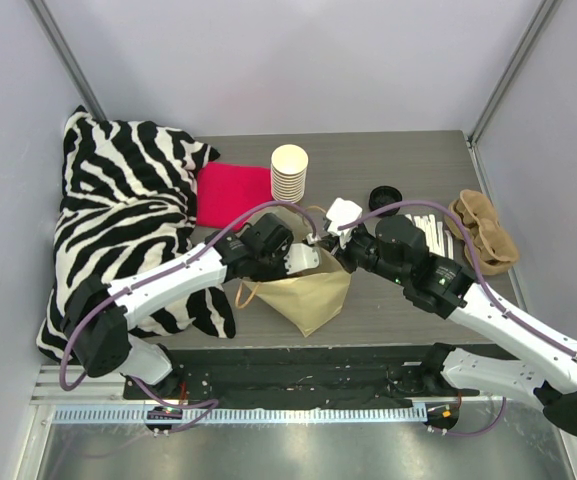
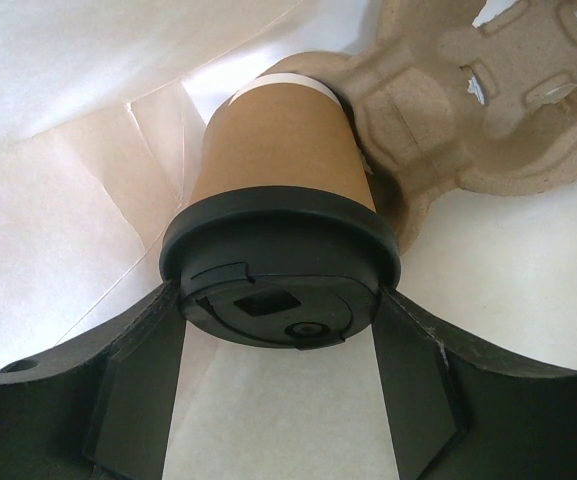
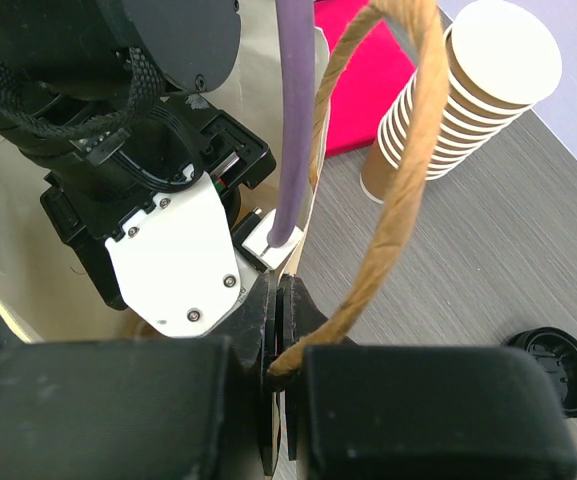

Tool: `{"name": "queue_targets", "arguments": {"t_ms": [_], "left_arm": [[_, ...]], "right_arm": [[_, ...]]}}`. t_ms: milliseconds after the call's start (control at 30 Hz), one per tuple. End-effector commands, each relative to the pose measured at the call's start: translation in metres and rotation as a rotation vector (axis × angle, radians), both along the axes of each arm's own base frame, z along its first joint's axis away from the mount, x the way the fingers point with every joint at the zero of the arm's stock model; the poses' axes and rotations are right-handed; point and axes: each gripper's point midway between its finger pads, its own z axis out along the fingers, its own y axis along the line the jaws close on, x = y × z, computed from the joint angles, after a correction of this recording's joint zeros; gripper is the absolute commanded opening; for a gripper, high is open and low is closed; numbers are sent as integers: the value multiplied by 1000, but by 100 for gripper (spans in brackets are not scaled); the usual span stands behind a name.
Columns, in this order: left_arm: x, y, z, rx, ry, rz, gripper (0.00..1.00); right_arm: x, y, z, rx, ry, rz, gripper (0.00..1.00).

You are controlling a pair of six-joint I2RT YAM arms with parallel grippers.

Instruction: Pack the takeout coffee

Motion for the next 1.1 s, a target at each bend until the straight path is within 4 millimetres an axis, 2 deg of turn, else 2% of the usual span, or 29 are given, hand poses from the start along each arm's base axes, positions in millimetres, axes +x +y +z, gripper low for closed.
{"name": "queue_targets", "arguments": {"t_ms": [0, 300, 333, 467, 500, 667, 867, 1067], "left_arm": [[-17, 7, -9, -4, 75, -30, 61], [-16, -7, 18, -103, 35, -54, 72], [-16, -7, 20, -110, 31, -52, 80], [-19, -10, 29, -129, 41, -67, 85], [-20, -10, 31, -131, 41, -70, 100], [-20, -11, 40, -139, 48, -63, 100], [-20, -15, 65, -201, 12, -60, 100], [-21, -13, 79, -242, -25, -57, 100]], "right_arm": [[-1, 1, -3, -18, 2, 22, 1], [5, 2, -11, -48, 7, 12, 1], [6, 2, -12, -51, 8, 7, 1], [8, 3, -12, -55, 4, 1, 1], [9, 3, -13, -56, 5, -2, 1], [11, 6, -12, -57, -5, 0, 1], [19, 1, -11, -69, -23, -46, 1], [23, 0, -10, -67, -45, -56, 1]]}}
